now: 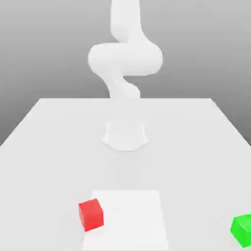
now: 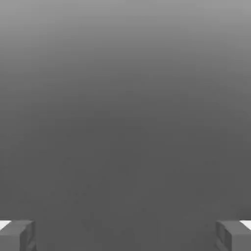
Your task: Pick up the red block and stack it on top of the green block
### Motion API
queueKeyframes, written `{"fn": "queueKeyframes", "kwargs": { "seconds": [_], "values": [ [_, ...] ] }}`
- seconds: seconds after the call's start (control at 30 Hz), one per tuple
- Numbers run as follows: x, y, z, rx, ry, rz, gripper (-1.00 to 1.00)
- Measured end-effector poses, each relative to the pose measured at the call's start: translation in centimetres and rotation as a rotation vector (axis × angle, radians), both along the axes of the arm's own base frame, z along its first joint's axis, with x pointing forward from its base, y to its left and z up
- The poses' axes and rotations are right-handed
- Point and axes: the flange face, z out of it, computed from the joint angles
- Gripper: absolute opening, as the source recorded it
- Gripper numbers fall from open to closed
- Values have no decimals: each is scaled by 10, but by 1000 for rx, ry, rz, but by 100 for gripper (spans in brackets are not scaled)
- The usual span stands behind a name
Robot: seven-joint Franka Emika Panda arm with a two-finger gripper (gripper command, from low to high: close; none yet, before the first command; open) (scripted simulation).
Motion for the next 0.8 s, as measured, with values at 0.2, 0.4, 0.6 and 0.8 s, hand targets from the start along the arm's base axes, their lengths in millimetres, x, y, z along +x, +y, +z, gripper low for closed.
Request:
{"fn": "queueKeyframes", "kwargs": {
  "seconds": [0.2,0.4,0.6,0.8],
  "values": [
    [61,-23,-123,-53,196,99,0],
    [83,-44,-251,-96,384,200,0],
    [68,-65,-375,-132,572,301,0],
    [40,-77,-473,-155,702,381,0]
  ]
}}
